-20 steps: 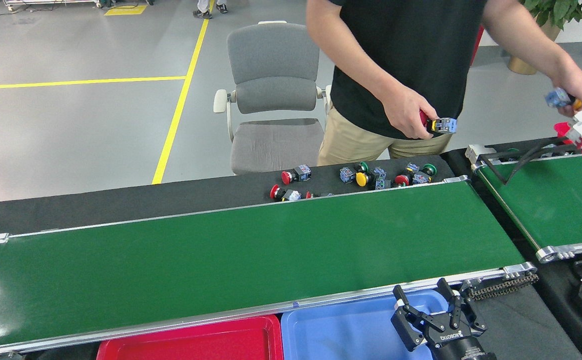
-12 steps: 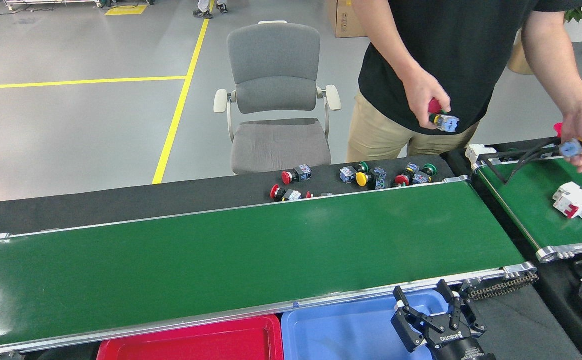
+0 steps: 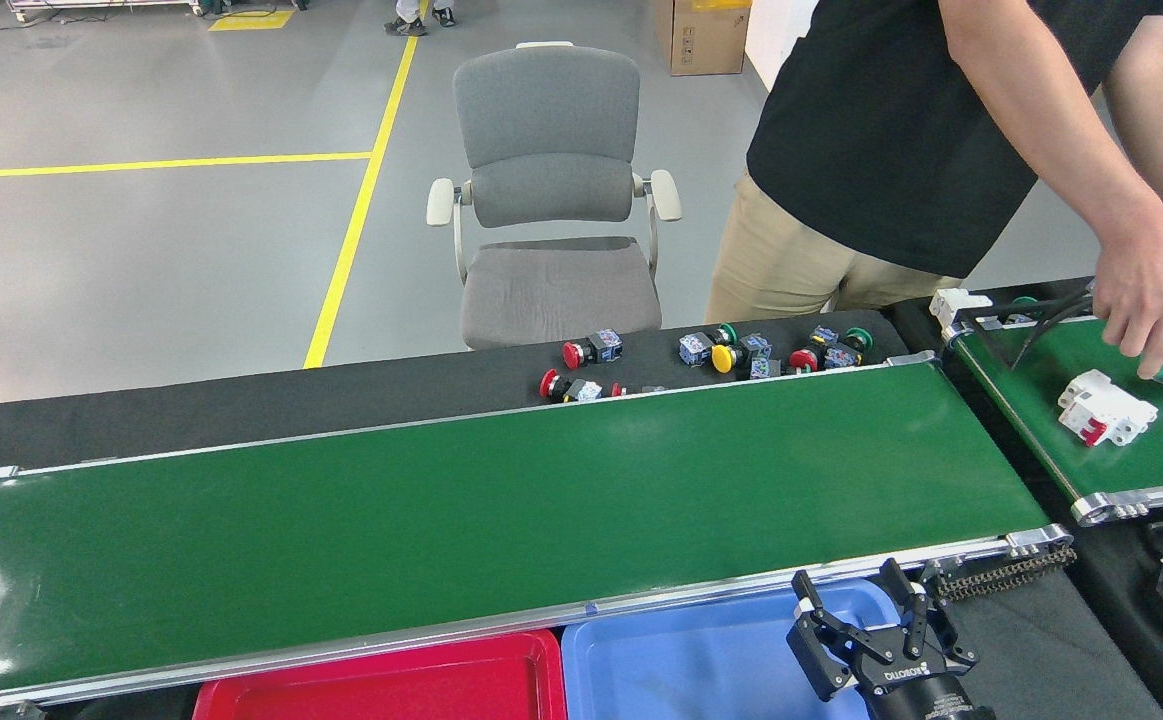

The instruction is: Pick switch part from conveyor to tray

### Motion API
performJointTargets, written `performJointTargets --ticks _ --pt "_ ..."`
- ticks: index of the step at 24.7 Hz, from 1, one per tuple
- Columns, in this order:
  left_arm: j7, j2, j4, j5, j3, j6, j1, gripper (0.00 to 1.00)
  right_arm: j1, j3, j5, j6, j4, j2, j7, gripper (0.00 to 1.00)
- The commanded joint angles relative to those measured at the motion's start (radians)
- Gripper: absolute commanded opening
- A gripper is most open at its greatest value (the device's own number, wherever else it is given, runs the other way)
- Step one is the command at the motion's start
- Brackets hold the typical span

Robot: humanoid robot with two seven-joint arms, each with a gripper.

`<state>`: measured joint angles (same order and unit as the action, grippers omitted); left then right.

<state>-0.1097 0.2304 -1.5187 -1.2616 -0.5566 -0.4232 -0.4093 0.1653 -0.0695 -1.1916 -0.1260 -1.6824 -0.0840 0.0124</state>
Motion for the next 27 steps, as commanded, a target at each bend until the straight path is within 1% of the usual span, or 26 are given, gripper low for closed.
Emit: performJointTargets --ticks 1,3,5,12,15,16,24,27 --pt "-0.008 0.01 -0.008 0.004 -0.013 0.0 0.004 1.0 -0.004 0.007 -0.011 0.003 -0.01 0.003 0.006 0.99" --pt "-0.008 0.009 -0.008 0.004 -0.014 0.0 0.004 1.0 -0.004 0.007 -0.028 0.028 -0.01 0.001 0.006 0.98" --pt "-0.008 0.009 -0.008 0.004 -0.014 0.0 0.004 1.0 -0.003 0.005 -0.031 0.051 -0.01 -0.007 0.006 0.98" --pt "-0.008 0.013 -0.008 0.002 -0.014 0.001 0.01 1.0 -0.001 0.004 -0.039 0.051 -0.006 -0.008 0.006 0.98" --pt "-0.008 0.017 -0.008 0.004 -0.013 -0.002 0.01 1.0 -0.003 0.004 -0.089 0.051 0.015 -0.008 0.006 0.98" --pt "-0.008 0.017 -0.008 0.004 -0.013 -0.002 0.01 1.0 -0.003 0.004 -0.094 0.051 0.015 -0.008 0.006 0.98" --pt "-0.008 0.017 -0.008 0.004 -0.013 -0.003 0.01 1.0 -0.007 0.002 -0.089 0.048 0.027 -0.008 0.006 0.99" --pt "-0.008 0.013 -0.008 0.004 -0.013 -0.003 0.01 1.0 -0.01 0.002 -0.091 0.052 0.038 0.0 0.006 0.99"
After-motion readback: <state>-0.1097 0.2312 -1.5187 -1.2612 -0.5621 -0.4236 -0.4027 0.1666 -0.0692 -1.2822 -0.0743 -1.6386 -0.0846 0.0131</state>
